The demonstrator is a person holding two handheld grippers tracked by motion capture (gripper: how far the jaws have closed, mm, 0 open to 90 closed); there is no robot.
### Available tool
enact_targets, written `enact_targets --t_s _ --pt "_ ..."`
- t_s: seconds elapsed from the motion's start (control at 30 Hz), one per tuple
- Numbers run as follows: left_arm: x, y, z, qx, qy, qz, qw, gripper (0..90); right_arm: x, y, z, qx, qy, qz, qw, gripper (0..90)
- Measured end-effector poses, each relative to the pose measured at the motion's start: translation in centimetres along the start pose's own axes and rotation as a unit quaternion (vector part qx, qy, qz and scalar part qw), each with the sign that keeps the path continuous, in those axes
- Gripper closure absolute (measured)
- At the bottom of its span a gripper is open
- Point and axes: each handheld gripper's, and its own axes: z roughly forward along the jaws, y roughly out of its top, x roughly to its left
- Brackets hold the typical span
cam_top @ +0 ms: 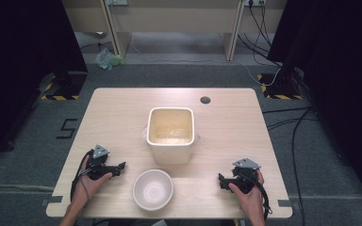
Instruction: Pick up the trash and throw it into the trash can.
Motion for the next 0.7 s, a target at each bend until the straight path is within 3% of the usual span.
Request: enact_targets --t_s 0.47,0.7 --pt "0.0 0.0 -0.1 -0.005 -0.001 -0.004 1.0 14.6 -0.1 0.0 0.0 0.001 0.002 -0.001 1.0 0.4" --pt "-0.4 0.3 -1.4 -0.014 -0.027 -0.006 0.9995 14.9 -0.1 0.0 0.1 0.0 0.003 -0.003 1.0 0.3"
